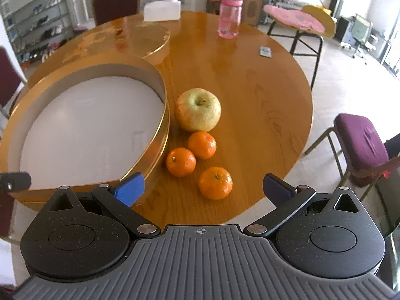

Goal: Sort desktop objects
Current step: 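Move the right gripper toward the nearest mandarin orange beside the apple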

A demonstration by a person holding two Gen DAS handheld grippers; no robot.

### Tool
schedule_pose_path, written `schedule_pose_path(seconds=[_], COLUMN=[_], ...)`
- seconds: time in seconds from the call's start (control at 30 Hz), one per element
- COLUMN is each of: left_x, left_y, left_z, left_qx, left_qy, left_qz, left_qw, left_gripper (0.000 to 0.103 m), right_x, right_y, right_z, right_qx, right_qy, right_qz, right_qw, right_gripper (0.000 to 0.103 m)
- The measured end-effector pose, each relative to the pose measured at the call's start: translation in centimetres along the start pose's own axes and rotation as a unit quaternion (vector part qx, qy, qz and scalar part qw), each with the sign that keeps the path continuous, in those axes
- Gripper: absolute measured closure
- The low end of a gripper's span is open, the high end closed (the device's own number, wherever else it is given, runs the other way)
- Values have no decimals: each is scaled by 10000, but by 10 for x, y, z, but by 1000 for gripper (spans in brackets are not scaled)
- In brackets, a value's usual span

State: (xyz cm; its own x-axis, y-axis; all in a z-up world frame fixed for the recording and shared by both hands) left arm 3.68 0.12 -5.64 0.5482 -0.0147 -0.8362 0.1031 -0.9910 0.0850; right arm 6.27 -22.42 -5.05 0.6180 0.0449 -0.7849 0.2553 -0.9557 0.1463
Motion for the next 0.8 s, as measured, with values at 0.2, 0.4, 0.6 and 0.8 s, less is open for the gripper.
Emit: schedule_pose_path(seconds=[0.2, 0.4, 0.6, 0.8], left_x=[-17, -23, -23, -25], left_y=[-3, 8, 15, 21], left_z=[1, 1, 3, 2], left_qx=[115, 126, 162, 178], left_qy=[192, 184, 125, 140], left_qz=[-227, -276, -412, -458], left_qw=[9995, 9994, 9989, 9987], left_gripper=[0, 0, 0, 0], right_x=[-5, -19, -11, -7], right_y=[-11, -9, -2, -5], right_z=[-2, -5, -11, -14], right_qx=[-239, -243, -142, -240], right_qy=[209, 168, 138, 120], right_qz=[-110, -220, -428, -537], right_qw=[9994, 9993, 9989, 9982], right_gripper=[0, 0, 0, 0])
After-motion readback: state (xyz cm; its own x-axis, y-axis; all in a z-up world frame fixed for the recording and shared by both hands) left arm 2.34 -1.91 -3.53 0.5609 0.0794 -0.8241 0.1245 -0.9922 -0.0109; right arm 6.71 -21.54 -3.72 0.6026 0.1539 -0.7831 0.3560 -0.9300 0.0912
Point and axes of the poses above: each gripper's, at about its wrist camera, not at the fingertips, and x roughly the way its jaws point, y to its right, z to its underside, the point moved 7 cm from there along x, roughly the way its jaws point, and after that the axes turned 7 degrees about -x, right-handed, at the moved point
